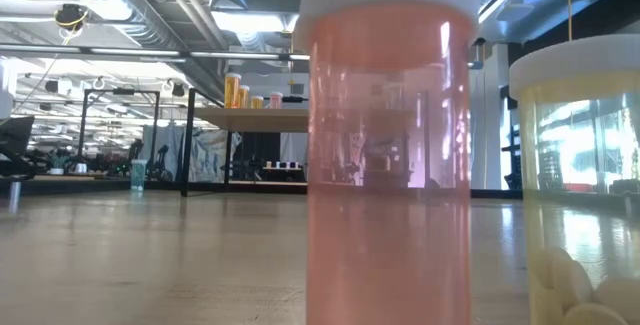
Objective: Pick and place medicine bottles onto shelf by color
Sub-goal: Put the left pink pill bottle on the shelf aligned with the other orange pill bottle
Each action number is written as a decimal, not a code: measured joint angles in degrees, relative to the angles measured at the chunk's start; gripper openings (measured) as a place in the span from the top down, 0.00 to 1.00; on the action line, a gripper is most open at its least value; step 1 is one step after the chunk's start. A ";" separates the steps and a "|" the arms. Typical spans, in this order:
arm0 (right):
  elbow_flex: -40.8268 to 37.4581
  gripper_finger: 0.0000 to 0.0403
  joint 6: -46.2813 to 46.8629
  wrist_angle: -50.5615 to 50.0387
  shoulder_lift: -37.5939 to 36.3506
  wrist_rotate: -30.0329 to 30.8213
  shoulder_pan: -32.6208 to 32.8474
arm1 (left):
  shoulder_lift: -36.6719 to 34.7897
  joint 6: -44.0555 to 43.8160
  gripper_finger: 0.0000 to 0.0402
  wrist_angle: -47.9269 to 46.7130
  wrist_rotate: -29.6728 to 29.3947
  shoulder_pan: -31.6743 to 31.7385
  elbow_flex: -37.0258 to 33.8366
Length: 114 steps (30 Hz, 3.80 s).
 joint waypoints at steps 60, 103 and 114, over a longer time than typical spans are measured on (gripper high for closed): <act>-0.50 0.50 19.54 14.13 0.02 38.32 -13.77 | 16.80 94.47 0.76 -30.33 4.93 79.52 45.36; -0.52 0.50 6.19 12.98 0.02 36.99 -15.55 | 25.85 96.04 0.76 -30.12 0.21 79.52 45.28; -0.52 0.50 6.17 13.02 0.02 37.00 -15.55 | 27.89 97.10 0.76 -29.92 0.05 80.01 45.30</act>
